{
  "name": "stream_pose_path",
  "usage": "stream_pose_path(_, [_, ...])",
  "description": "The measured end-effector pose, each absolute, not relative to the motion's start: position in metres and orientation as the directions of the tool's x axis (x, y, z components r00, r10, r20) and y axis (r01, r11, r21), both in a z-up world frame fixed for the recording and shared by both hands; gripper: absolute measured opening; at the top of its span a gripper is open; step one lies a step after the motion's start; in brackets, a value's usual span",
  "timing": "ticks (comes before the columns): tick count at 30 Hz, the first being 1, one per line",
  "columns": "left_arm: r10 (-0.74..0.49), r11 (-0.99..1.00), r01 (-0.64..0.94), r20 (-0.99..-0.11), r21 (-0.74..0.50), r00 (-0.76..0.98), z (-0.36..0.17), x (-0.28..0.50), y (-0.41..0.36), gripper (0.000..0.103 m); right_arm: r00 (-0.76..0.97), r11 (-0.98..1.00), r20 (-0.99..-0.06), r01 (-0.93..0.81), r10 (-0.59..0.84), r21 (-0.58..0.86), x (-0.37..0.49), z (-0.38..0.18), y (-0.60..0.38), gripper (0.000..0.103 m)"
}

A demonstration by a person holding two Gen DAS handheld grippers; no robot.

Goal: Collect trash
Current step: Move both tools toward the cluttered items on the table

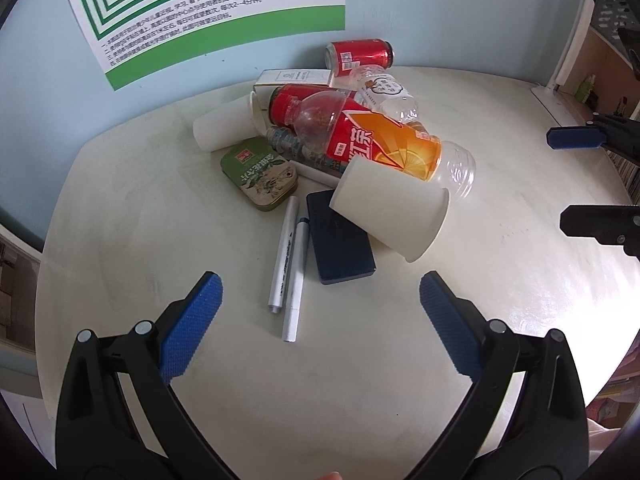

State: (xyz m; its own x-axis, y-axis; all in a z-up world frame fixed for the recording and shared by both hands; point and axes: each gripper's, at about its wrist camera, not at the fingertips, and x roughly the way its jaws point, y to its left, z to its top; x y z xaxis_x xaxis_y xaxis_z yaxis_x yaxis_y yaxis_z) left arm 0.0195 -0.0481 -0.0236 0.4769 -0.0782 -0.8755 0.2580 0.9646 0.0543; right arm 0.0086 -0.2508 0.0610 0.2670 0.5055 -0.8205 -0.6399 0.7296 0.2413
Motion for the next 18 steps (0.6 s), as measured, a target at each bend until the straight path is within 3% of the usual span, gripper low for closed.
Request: stream_pose_path(18, [-0.161, 0.929, 0.370, -0.896, 0.003, 0.413, -0.038, 0.053, -0.076, 0.097, 0.226, 0.709, -0.824, -0.652, 0.519, 0.268, 0.049, 0.040, -0.257, 0.096])
